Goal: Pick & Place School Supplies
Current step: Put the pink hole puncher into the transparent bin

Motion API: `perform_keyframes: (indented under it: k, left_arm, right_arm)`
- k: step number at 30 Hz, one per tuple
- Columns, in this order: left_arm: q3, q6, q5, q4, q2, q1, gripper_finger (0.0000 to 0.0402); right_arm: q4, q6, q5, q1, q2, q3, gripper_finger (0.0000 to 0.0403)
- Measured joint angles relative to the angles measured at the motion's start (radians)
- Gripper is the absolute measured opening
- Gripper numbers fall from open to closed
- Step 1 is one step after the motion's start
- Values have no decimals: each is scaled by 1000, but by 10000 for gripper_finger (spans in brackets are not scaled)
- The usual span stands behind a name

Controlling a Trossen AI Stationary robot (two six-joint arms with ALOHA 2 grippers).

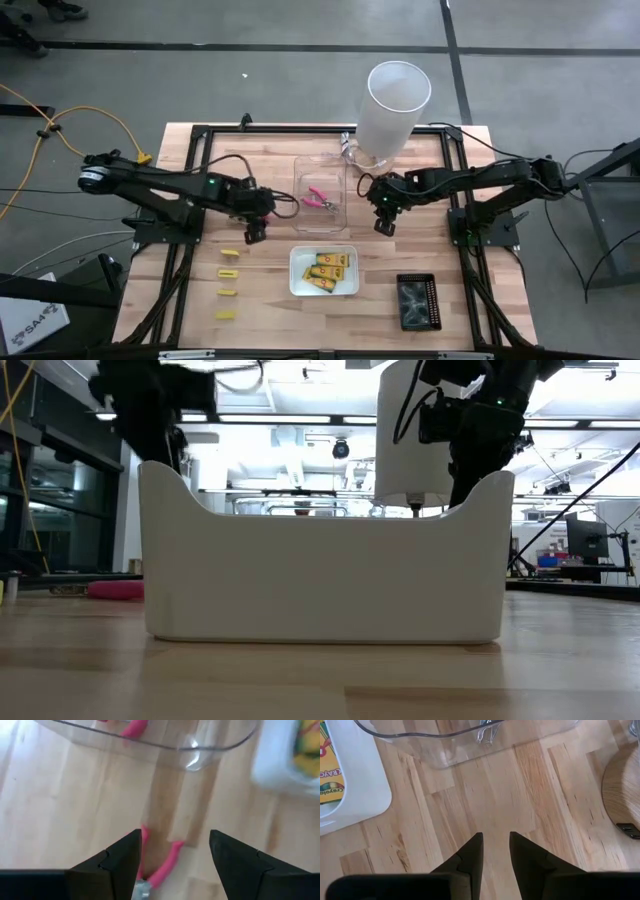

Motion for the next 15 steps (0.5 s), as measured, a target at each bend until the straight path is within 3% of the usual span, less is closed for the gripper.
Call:
perform_keyframes:
  k: [9, 15]
  left_arm:
    - [0, 152, -7, -58, 235, 27, 227]
    - [0, 196, -27, -66, 294, 68, 227]
  right_arm:
    - [-1, 3, -23, 0, 0, 0, 87]
    - [0, 3, -71, 0, 0, 0, 87]
